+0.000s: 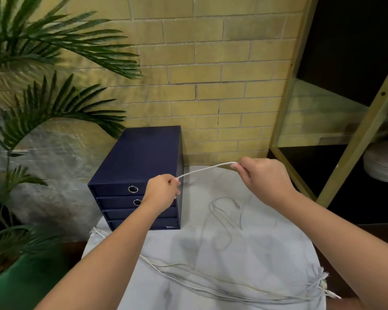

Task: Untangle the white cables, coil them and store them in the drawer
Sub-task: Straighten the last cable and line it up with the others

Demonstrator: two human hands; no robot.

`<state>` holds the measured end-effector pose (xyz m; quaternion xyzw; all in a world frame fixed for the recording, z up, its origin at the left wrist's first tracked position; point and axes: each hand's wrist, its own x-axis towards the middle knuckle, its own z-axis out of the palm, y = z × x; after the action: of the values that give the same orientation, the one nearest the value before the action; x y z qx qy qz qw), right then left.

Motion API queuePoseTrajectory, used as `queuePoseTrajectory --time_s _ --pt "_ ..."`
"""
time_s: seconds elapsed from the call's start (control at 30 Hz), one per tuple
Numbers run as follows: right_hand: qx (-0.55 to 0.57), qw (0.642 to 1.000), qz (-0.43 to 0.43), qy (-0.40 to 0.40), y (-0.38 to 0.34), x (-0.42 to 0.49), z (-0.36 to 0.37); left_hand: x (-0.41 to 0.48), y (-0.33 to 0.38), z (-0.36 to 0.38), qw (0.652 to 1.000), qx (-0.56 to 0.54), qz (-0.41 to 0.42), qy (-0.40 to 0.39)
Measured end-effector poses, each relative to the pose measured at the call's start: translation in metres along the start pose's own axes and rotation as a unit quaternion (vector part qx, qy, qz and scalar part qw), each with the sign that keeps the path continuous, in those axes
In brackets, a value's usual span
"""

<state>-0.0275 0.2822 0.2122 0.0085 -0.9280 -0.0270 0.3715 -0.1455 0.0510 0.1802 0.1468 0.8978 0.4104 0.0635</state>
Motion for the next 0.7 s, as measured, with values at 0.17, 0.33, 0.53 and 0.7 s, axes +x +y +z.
queuePoseTrajectory --time_s 0.17,0.33,0.53,0.7 --pt "0.017 0.999 0.037 -0.001 0.02 0.002 -0.006 -0.01 -0.015 0.002 0.993 -0.024 0.061 -0.101" --pt "0.043 0.998 0.045 -0.012 0.02 0.008 -0.008 -0.02 -0.004 0.003 0.978 -0.039 0.064 -0.194" --pt "0.085 0.992 0.025 -0.093 0.016 0.011 -0.005 -0.018 0.021 0.001 0.972 -0.104 0.101 -0.186" --pt "0.08 0.994 -0.027 -0.072 0.002 0.008 0.0 -0.017 0.048 0.002 0.973 -0.065 0.152 -0.163"
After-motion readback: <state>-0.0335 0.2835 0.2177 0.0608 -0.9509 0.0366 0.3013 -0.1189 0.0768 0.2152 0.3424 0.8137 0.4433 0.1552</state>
